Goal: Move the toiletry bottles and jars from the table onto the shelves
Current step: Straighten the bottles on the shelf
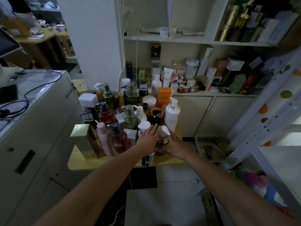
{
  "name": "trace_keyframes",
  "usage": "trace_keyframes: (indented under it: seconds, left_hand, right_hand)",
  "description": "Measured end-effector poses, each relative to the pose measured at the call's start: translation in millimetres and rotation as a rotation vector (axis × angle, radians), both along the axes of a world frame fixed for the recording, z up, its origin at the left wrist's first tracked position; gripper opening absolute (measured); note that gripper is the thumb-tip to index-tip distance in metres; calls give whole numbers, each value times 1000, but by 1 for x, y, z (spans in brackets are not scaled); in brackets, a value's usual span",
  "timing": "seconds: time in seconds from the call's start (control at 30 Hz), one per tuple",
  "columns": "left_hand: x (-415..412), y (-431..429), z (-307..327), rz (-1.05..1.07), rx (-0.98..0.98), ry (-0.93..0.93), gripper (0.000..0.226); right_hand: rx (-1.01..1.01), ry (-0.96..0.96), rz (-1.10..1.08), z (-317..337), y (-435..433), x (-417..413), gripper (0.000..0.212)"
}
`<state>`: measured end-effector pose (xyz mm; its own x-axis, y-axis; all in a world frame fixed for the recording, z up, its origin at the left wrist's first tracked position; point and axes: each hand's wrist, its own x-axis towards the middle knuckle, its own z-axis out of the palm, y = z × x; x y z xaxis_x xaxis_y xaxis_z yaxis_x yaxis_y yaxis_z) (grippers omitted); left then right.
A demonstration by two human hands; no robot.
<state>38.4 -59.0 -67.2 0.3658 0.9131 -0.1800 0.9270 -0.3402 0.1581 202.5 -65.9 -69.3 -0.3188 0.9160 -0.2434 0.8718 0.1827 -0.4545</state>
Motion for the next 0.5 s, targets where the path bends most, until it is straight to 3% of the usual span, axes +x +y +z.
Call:
trace_keyframes:
  seconds: [0.2,0.5]
  left_hand:
    - [18,21,7,31,46,-68,90]
    - [35,50,15,47,51,-150,38]
  right_hand:
    - [-4,37,16,0,9,1,108]
    - [-147,128,-35,-6,16,5,88]
